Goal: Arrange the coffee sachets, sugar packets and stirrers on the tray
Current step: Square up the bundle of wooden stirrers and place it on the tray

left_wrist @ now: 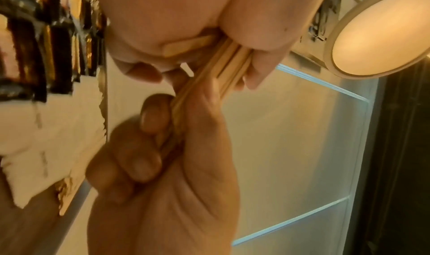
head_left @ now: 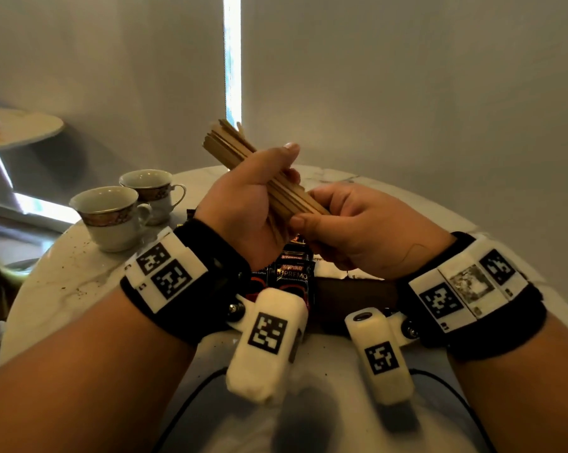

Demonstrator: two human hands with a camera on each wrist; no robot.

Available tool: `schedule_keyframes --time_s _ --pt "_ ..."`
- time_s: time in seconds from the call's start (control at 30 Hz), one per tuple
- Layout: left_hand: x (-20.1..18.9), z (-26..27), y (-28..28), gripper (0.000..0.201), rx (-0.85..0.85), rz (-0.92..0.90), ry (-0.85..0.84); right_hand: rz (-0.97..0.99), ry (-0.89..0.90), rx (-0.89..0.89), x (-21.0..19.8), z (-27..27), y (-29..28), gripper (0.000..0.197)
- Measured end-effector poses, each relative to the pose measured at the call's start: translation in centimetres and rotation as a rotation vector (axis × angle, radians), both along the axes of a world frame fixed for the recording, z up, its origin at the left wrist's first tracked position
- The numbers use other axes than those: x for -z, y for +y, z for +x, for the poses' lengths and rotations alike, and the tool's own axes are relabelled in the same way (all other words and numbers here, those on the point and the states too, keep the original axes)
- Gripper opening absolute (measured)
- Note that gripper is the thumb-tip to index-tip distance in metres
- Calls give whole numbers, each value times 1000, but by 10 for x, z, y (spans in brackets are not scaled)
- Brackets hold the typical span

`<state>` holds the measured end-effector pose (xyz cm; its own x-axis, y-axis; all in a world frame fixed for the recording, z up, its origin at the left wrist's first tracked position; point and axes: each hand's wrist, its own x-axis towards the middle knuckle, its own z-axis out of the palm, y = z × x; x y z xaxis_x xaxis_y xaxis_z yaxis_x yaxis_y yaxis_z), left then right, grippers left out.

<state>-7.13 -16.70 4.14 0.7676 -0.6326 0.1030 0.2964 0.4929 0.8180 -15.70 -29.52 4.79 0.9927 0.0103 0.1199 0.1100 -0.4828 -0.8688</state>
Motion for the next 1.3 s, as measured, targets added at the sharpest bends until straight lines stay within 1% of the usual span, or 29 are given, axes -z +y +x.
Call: schedule_keyframes --time_s 0.1,0.17,0.33,0.43,0.47,0.5,0.57,0.6,0.63,0.7,0.73,0.77,0.8,0.87,0.9,0.93,0.97,1.03,1.1,1.17,1.3 --pt "0 -4 -6 20 -59 -98 76 -41 5 15 1 3 3 6" --pt "2 -3 -7 18 -84 -106 74 -45 12 13 1 3 5 5" --pt "5 -6 -10 23 -147 -118 49 46 23 23 6 3 11 7" --pt "5 -4 -8 28 -113 -128 52 41 11 21 10 3 15 30" --pt "4 -2 -7 30 -82 -142 56 66 8 19 9 3 15 33" --pt "3 0 -5 33 -38 -154 50 116 16 15 8 1 16 35" --pt "3 3 0 40 56 -141 5 225 54 25 3 -3 11 50" --pt "3 4 1 41 99 -116 -27 276 71 43 1 -5 7 59" --pt "4 4 2 39 140 -92 -55 349 80 59 -1 -5 5 59" --pt "4 3 3 33 177 -83 -81 504 88 53 -4 -6 6 48" --pt "4 2 3 31 175 -87 -86 540 86 45 -3 -6 8 42" --pt "3 1 3 29 170 -90 -89 534 77 59 -2 -6 10 39" --pt "2 1 4 27 169 -94 -102 481 44 105 -1 -5 8 37" --pt "1 1 5 22 162 -74 -158 348 -76 291 -3 -2 1 34" --pt "1 0 6 18 173 -55 -185 317 -139 382 -6 -2 -3 33" --pt "0 -1 6 16 205 -39 -194 323 -192 428 -9 -2 -7 31" --pt "0 -3 6 17 257 -21 -199 350 -229 437 -12 -2 -9 30" --pt "1 -9 5 20 347 44 -220 384 -256 373 -13 -4 -10 38" --pt "3 -14 2 13 396 112 -224 384 -259 300 -11 -4 -7 33" --pt "4 -17 0 6 426 170 -212 395 -266 308 -9 -2 -5 33" --pt "6 -15 -2 15 436 260 -202 511 -279 334 -4 3 -7 34"
